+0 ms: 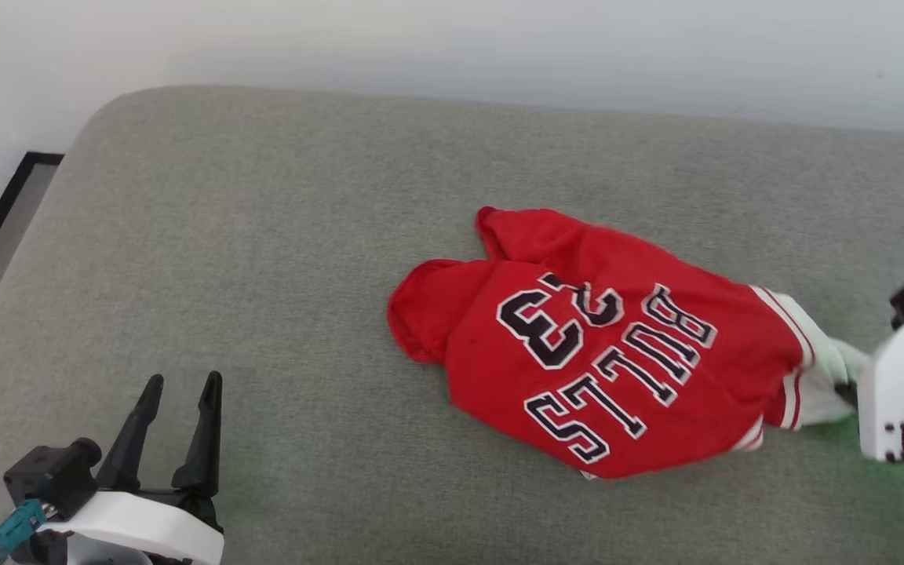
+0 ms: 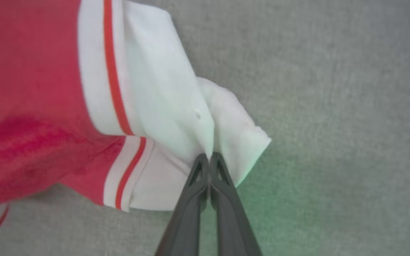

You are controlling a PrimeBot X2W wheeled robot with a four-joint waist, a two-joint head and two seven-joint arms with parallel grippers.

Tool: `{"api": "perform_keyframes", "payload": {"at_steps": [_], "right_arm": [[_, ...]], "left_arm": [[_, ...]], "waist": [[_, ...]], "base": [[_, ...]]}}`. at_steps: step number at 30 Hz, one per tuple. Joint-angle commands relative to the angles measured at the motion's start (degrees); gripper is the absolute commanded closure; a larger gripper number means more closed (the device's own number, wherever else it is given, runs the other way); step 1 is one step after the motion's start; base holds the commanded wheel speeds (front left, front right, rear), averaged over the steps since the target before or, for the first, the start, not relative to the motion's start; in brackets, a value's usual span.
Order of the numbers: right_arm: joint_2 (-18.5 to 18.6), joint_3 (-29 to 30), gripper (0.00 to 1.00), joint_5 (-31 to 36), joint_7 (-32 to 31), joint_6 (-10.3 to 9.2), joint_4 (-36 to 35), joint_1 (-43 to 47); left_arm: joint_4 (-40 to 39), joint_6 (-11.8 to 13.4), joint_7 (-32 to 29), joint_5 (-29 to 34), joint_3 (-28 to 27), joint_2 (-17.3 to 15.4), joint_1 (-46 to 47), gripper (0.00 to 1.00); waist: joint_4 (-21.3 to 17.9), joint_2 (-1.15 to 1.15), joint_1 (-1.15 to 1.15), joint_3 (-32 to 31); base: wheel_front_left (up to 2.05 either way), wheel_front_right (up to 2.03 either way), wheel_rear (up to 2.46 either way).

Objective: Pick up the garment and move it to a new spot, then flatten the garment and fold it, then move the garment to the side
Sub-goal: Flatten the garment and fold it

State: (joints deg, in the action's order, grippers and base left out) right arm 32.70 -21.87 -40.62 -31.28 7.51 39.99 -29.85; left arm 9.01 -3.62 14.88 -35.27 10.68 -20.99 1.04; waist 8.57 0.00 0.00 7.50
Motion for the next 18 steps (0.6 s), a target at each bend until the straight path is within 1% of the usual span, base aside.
{"api": "perform_keyframes", "payload": {"at_steps": [1,5,8,9,10,11,12,14,18], "right_arm": [[-0.1,1.1,1.0,-0.2,-1.0,-0.04,-0.5,2.0],[-2.2,4.5,1.0,0.6,-2.8,-0.03,-1.5,6.9],[-4.4,6.4,1.0,2.3,-2.3,-0.02,-1.5,8.8],[-4.9,6.7,0.71,3.2,-1.7,-0.01,-1.8,9.0],[-5.3,7.5,0.56,4.0,-1.3,-0.01,-1.5,9.0],[-5.7,7.8,0.27,4.8,-1.1,-0.01,-1.4,9.1],[-6.2,8.1,0.0,5.3,-0.9,-0.01,-1.4,9.0],[-6.9,9.3,0.0,6.1,-0.3,-0.01,-2.0,8.6],[-6.7,11.6,0.0,8.7,1.7,-0.04,-4.7,8.9]], "left_arm": [[0.0,-0.3,0.1,-0.1,-0.1,-0.3,-0.1,0.0],[0.0,-0.4,-0.2,-0.3,0.1,-0.5,0.5,0.0],[0.2,-0.6,-0.5,-0.6,0.4,-0.6,1.1,0.0],[0.3,-0.7,-0.6,-0.7,0.4,-0.7,1.2,0.0],[0.6,-0.6,-1.1,-0.7,0.5,-0.9,1.2,0.0],[0.7,-0.6,-1.5,-0.7,0.7,-1.1,1.4,0.0],[0.7,-0.6,-1.9,-1.1,0.7,-1.0,1.8,0.0],[0.5,-0.9,-2.9,-2.0,0.6,-1.1,2.5,0.0],[0.3,-1.0,-5.8,-2.6,1.1,-2.1,3.9,0.0]], "waist": [[-0.7,0.0,0.0,-0.3],[-1.4,0.0,0.0,-0.2],[-1.8,0.0,0.0,0.0],[-1.9,0.0,0.0,0.1],[-2.1,0.0,0.0,0.2],[-2.2,0.0,0.0,0.2],[-2.4,0.0,0.0,0.2],[-2.8,0.0,0.0,0.2],[-3.6,0.0,0.0,-0.3]], "base": [[0.0,0.0,0.0],[0.0,0.0,0.0],[0.0,0.0,0.0],[0.0,0.0,0.0],[0.0,0.0,0.0],[0.0,0.0,0.0],[0.0,0.0,0.0],[0.0,0.0,0.0],[0.0,0.0,0.0]]}}
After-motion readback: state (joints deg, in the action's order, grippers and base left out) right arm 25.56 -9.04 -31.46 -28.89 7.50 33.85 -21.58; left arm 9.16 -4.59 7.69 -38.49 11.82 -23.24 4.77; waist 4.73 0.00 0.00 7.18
